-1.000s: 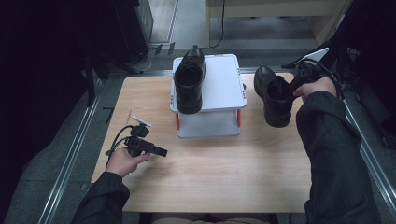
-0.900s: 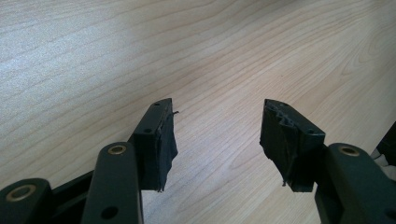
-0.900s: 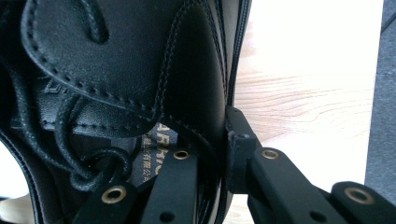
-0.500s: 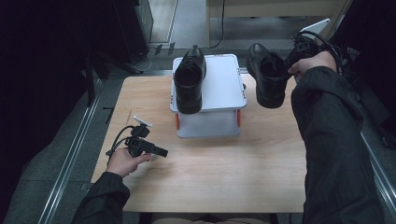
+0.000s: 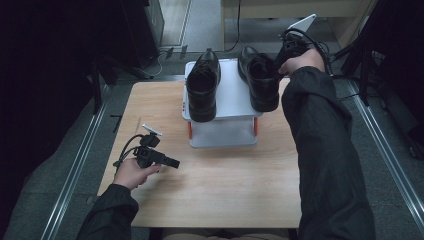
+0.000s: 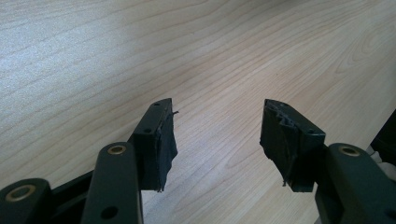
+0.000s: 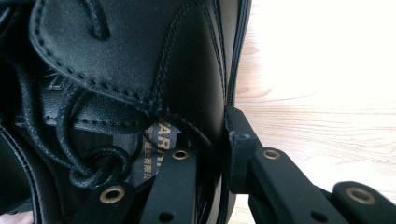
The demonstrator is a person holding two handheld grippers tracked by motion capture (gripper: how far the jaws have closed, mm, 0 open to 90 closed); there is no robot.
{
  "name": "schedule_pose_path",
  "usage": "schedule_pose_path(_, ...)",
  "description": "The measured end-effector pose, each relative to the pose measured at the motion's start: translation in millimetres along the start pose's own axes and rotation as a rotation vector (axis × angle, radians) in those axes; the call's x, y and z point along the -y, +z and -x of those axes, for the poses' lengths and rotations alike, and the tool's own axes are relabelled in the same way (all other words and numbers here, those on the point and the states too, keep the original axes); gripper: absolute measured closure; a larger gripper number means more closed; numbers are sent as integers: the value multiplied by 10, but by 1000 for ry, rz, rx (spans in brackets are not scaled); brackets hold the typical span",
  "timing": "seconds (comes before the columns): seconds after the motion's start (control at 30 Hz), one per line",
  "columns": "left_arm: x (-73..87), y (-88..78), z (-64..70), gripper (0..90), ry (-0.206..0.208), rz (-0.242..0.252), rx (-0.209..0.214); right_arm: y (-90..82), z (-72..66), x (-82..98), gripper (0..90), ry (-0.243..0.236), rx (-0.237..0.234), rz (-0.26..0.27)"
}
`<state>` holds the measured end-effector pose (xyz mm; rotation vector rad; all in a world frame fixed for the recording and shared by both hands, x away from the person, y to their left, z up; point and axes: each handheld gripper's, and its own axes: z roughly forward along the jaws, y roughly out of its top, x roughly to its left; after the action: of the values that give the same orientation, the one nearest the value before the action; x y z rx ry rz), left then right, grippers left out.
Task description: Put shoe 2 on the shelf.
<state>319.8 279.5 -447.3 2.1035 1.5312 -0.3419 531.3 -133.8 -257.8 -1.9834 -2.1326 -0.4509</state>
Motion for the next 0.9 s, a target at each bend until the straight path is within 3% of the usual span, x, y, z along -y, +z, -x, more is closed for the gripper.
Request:
schedule_pose_path(0.43,-5,1,-3,440,5,-1,3,160,-373,6,831,-46,-23,-9)
schedule_pose_path(0.63,-2,7,2,440,3,2,2,192,-499,64,815,-62,6,-12)
schedule_pose_path(0.9,-5,7,4,440,2,1,0,256,-663,165,751,-149,20,-38)
